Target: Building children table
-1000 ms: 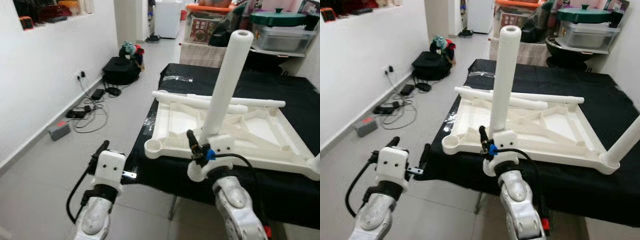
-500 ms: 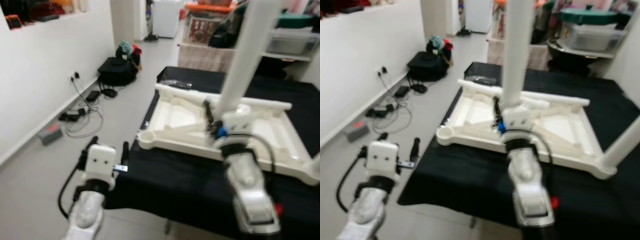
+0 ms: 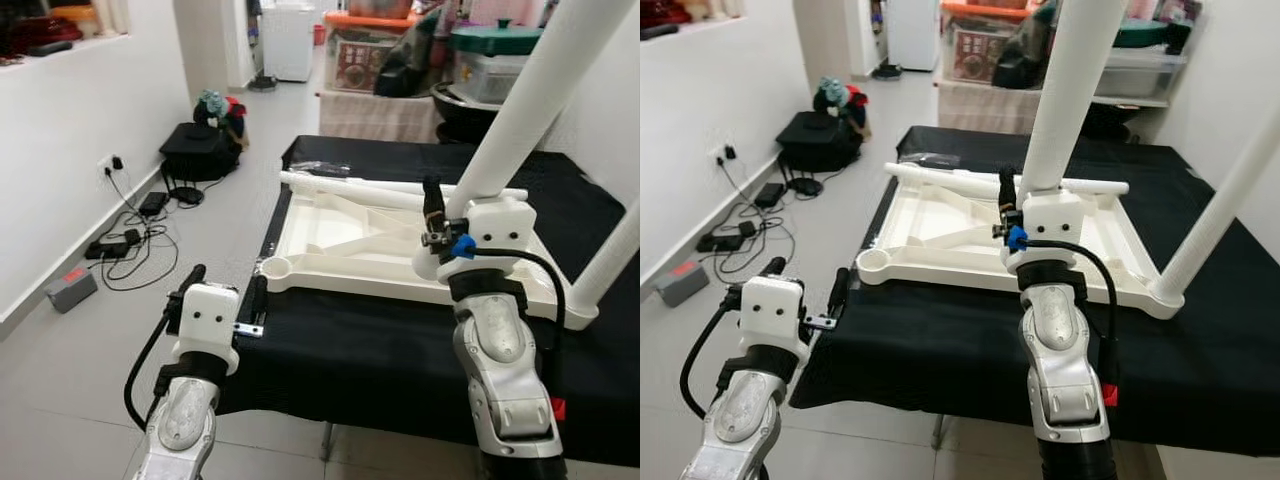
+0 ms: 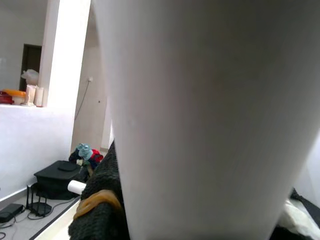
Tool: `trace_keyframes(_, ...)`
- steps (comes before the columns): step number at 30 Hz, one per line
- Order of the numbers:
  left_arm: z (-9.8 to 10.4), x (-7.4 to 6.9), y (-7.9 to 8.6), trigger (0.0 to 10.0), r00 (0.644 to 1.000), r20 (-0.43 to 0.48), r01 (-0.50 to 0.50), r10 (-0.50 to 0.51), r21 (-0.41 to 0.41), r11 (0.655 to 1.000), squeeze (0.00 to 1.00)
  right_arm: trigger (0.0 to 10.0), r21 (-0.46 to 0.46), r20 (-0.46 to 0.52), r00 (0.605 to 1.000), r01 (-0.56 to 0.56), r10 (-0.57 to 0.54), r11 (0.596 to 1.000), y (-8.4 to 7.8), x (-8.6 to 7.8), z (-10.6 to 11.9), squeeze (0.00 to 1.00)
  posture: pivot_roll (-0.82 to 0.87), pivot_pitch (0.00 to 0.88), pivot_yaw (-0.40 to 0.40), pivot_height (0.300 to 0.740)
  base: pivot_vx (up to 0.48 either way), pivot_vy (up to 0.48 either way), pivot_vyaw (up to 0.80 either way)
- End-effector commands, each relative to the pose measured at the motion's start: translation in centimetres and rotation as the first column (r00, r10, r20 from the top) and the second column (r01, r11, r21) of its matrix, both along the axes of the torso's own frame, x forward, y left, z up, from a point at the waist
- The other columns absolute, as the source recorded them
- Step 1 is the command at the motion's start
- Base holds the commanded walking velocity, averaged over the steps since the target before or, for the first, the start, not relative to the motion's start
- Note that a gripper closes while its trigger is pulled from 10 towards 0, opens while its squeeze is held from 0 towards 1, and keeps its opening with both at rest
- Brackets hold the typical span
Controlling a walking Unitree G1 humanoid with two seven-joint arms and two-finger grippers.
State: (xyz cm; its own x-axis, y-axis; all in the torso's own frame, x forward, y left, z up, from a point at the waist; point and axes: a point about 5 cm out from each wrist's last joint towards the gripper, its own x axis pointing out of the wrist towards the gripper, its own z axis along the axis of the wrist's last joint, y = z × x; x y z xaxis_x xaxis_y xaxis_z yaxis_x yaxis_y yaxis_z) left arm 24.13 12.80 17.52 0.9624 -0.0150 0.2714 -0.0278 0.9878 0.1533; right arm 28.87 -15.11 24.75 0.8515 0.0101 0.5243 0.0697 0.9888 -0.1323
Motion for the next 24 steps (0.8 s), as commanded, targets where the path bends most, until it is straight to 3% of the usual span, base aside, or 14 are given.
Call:
trace_keyframes(1, 0.2, 0.0, 0.0, 10.0, 1.000, 0.001, -0.007, 0.007, 0.007, 1.000, 0.00, 10.0, 0.019, 0.005, 1.000, -0.010, 0.010, 1.000, 0.1, -0.3, 0.2, 0.00, -0.01, 0.057, -0.076, 0.740, 0.000, 0.000, 0.00)
trace_keyframes(20, 1.2, 0.1, -0.1, 10.0, 0.999, 0.033, -0.015, 0.015, -0.006, 1.000, 0.00, 10.0, 0.047, -0.018, 0.997, -0.078, 0.079, 0.996, 0.9, -0.2, 0.0, 0.00, -0.01, 0.050, -0.079, 0.740, 0.000, 0.000, 0.00)
trace_keyframes(24, 2.7, 0.3, -0.2, 10.0, 0.996, 0.083, -0.021, 0.022, -0.014, 1.000, 0.00, 10.0, 0.063, -0.004, 0.993, -0.120, 0.121, 0.991, 1.5, -0.1, 0.6, 0.00, -0.01, 0.055, -0.081, 0.740, 0.000, 0.000, 0.00)
